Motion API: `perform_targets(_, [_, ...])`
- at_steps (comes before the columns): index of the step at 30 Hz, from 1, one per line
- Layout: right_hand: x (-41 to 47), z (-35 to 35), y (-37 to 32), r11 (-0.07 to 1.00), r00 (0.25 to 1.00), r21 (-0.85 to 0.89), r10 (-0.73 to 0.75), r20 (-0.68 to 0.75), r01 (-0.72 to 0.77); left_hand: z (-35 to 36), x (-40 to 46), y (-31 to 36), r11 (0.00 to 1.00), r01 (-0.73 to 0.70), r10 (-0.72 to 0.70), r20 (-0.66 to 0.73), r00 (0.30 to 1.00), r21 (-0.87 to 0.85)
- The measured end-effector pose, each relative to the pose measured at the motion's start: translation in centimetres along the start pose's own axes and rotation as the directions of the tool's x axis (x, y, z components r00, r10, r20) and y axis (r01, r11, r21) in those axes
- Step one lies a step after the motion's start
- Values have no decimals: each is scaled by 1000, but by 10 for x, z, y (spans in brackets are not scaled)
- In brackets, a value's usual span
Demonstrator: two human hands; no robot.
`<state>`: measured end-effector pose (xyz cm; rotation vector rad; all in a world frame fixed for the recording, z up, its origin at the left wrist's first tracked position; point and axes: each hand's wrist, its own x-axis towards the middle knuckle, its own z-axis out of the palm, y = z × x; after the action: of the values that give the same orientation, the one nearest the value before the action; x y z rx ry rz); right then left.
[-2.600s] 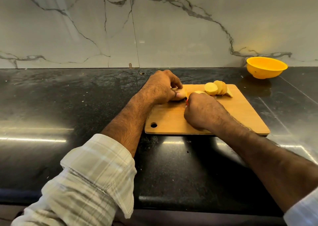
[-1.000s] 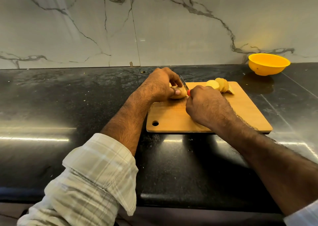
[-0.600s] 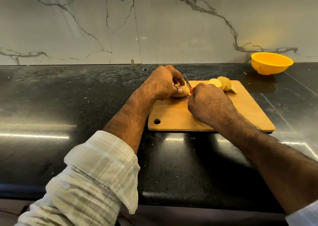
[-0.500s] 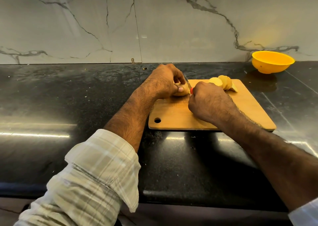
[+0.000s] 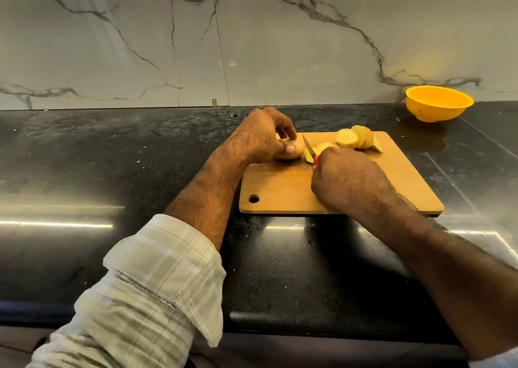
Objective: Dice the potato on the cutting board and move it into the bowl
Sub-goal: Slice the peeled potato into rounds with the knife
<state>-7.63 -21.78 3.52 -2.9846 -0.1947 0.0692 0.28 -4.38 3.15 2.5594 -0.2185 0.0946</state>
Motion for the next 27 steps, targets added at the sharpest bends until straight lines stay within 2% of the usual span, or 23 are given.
perform_targets(4, [3,-4,-4,997,999,79,-7,-39,10,1,-1,0,1000,-5,5,-9,1000,-8])
perform_targets(8, [7,-5,-10,996,1000,94,-9,-17,10,1,0,0,1000,-7,6,-13,1000,-12])
perform_targets(15, [12,-6,-17,998,1000,64,8,28,-10,3,3,0,1000,-2,1,-25,1000,-5])
perform_targets(21, [9,6,-17,999,997,-16,-39,64,40,2,3,0,1000,11,-11,-23,1000,-14])
perform_targets(27, [8,6,-4,1000,1000,9,-19,-25,19,-2,0,-1,1000,4,-4,22,1000,-18])
